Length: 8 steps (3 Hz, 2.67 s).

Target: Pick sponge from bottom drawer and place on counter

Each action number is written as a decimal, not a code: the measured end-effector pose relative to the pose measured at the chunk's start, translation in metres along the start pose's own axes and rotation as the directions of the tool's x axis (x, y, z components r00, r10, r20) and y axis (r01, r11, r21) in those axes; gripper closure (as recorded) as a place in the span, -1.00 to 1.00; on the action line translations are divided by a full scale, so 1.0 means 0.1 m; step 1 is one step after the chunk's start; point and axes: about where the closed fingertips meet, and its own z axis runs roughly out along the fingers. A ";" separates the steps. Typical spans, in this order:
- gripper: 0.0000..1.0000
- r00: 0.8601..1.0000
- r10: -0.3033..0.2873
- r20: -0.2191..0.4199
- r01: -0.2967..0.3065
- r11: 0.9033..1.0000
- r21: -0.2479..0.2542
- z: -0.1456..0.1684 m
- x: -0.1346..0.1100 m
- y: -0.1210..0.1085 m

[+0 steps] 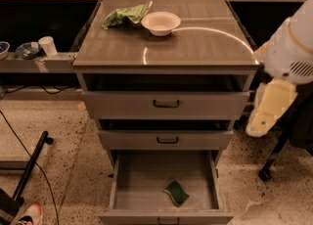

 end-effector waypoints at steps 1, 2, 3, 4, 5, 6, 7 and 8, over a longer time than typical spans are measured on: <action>-1.00 0.994 0.094 0.063 -0.092 0.995 -0.026 0.89 0.05 0.45; -1.00 0.994 0.080 0.076 -0.078 0.996 -0.036 0.84 0.03 0.49; -1.00 0.992 0.085 0.092 -0.081 0.996 -0.047 1.10 0.03 0.50; -1.00 0.981 0.134 0.140 -0.124 0.989 -0.080 1.87 0.19 0.62; -1.00 0.963 0.220 0.158 -0.215 0.975 -0.046 2.45 0.33 0.57; -1.00 0.954 0.219 0.203 -0.226 0.974 0.011 2.42 0.24 0.40; -1.00 0.967 0.182 0.181 -0.173 0.983 -0.061 2.53 0.21 0.58; -1.00 0.972 0.186 0.142 -0.160 0.971 -0.178 3.22 0.30 0.93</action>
Offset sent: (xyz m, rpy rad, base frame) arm -0.0166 0.0216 -0.0600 0.0809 0.0184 -0.0571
